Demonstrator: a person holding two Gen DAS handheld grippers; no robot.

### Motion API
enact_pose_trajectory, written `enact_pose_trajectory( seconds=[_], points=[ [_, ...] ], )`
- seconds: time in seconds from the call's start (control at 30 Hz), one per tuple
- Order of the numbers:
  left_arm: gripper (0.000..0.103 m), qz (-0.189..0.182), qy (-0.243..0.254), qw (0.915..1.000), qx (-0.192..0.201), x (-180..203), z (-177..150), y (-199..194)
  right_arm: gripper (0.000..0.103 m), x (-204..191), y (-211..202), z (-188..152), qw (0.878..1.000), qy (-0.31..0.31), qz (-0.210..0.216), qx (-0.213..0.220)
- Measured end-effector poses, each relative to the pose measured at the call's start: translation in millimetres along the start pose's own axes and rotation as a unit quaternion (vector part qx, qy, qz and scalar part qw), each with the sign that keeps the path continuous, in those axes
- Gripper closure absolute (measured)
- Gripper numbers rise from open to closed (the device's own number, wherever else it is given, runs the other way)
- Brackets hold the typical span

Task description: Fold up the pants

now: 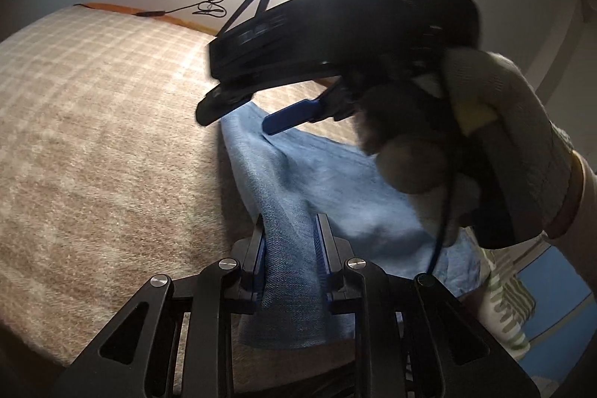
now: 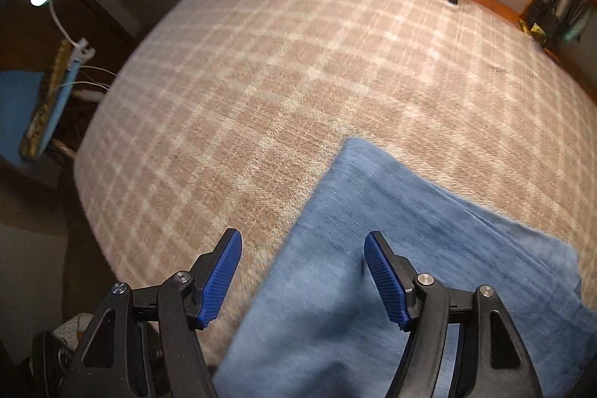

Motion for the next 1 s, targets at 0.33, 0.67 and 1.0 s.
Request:
enact_pose_trajectory(
  seconds=[0.33,0.67,1.0],
  points=[
    [0.072,0.026,0.024,0.9993,-0.008,2.8,-1.4,-0.8,0.080,-4.7,29.3,0.8,0.997,-0.028,-0.069,-0.035],
    [0.084,0.002,-0.011,0.9992,-0.039,-1.1,-10.7,13.9,0.100,24.2,-9.6,-11.6,0.999,0.032,0.003,0.032],
    [0.088,-0.063,0.085,0.9941,-0.022,83.4,19.3,7.6,0.101,84.8,-98.5,-29.9,0.985,0.092,0.057,0.136]
  ],
)
Point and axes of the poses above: each gripper's, at about its wrist camera, not at the fingertips, and y roughly the way its jaws point, x to its right, z to its top, the point moved 5 cm from there along y, roughly the way its jaws point, and after that the axes turned 5 degrees about -y, right-handed, at the moved point
